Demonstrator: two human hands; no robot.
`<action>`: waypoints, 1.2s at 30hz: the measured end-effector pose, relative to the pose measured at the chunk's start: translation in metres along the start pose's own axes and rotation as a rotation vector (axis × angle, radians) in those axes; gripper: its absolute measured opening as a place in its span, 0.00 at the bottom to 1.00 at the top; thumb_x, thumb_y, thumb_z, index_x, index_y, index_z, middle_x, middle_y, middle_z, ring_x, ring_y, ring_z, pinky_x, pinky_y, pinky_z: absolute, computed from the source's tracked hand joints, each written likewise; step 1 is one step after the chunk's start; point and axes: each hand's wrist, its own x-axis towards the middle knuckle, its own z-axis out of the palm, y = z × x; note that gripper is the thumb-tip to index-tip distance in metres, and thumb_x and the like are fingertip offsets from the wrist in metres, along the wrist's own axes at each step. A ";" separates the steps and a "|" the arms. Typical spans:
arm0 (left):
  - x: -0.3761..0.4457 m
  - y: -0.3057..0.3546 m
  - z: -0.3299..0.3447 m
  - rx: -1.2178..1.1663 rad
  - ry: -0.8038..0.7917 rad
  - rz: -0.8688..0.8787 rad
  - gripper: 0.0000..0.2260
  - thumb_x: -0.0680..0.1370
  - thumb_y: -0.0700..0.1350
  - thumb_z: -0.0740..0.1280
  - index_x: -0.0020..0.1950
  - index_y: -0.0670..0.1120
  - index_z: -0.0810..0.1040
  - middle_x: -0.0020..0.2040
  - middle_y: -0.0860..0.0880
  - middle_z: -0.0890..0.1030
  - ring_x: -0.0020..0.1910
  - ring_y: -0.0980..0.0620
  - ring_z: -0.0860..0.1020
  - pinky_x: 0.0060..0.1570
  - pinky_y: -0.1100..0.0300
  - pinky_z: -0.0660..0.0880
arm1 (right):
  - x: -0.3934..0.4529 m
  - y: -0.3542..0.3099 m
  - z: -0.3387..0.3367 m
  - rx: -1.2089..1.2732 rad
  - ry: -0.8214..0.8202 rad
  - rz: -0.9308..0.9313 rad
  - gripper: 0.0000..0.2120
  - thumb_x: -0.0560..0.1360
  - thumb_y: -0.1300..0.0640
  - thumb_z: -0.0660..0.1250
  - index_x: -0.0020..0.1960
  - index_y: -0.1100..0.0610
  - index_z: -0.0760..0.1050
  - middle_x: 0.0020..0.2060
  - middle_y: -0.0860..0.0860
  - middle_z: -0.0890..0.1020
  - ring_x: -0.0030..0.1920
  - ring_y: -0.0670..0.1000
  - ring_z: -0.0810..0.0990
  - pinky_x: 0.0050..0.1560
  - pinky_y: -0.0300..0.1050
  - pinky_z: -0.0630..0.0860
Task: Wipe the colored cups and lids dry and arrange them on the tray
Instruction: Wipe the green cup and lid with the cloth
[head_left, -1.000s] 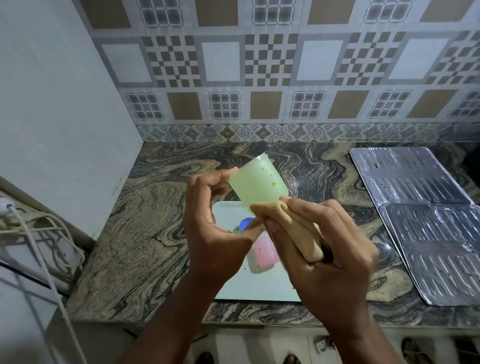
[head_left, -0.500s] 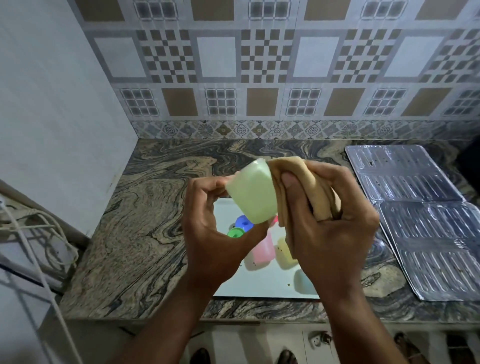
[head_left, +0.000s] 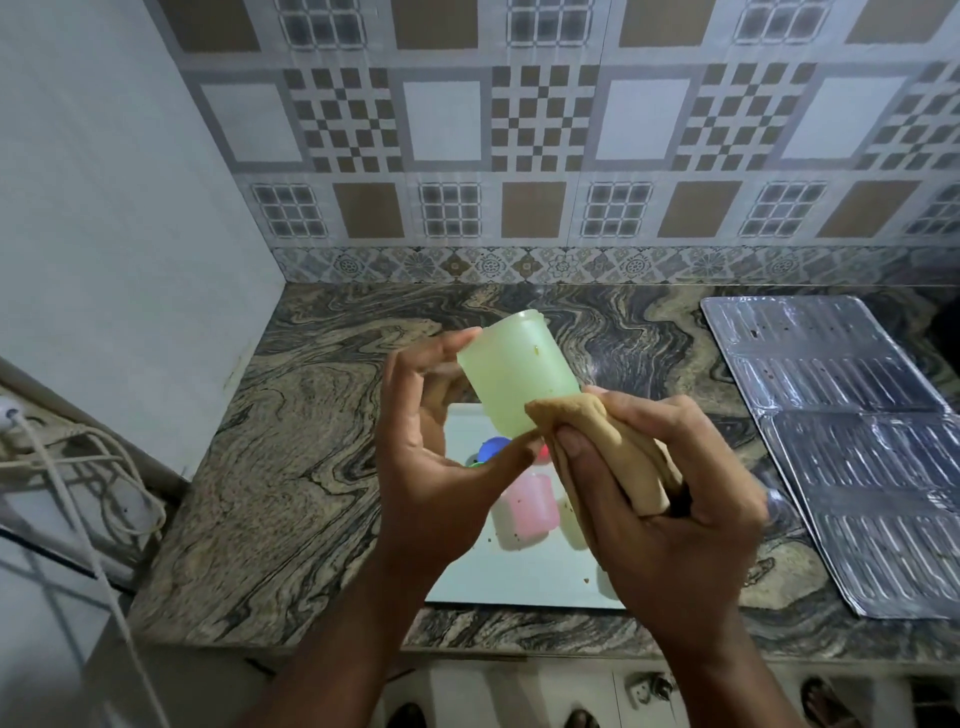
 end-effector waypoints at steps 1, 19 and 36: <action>0.001 -0.001 -0.002 0.073 0.007 0.037 0.32 0.66 0.43 0.84 0.67 0.53 0.75 0.65 0.39 0.78 0.65 0.33 0.77 0.62 0.27 0.74 | 0.001 -0.001 0.000 -0.003 -0.006 0.003 0.11 0.80 0.52 0.75 0.55 0.60 0.83 0.49 0.51 0.87 0.46 0.54 0.87 0.45 0.47 0.82; -0.006 0.002 0.006 -0.121 0.068 -0.113 0.34 0.65 0.36 0.81 0.66 0.49 0.69 0.64 0.54 0.79 0.64 0.48 0.80 0.59 0.47 0.81 | 0.006 0.000 0.004 0.141 0.064 0.111 0.08 0.79 0.54 0.75 0.56 0.49 0.80 0.48 0.42 0.87 0.41 0.47 0.87 0.41 0.44 0.81; -0.006 -0.010 -0.005 0.306 -0.062 0.190 0.33 0.64 0.38 0.84 0.66 0.49 0.76 0.61 0.48 0.75 0.62 0.37 0.78 0.58 0.36 0.79 | 0.014 -0.007 0.010 -0.076 0.023 0.033 0.08 0.78 0.53 0.77 0.53 0.56 0.85 0.46 0.48 0.87 0.45 0.47 0.87 0.45 0.40 0.80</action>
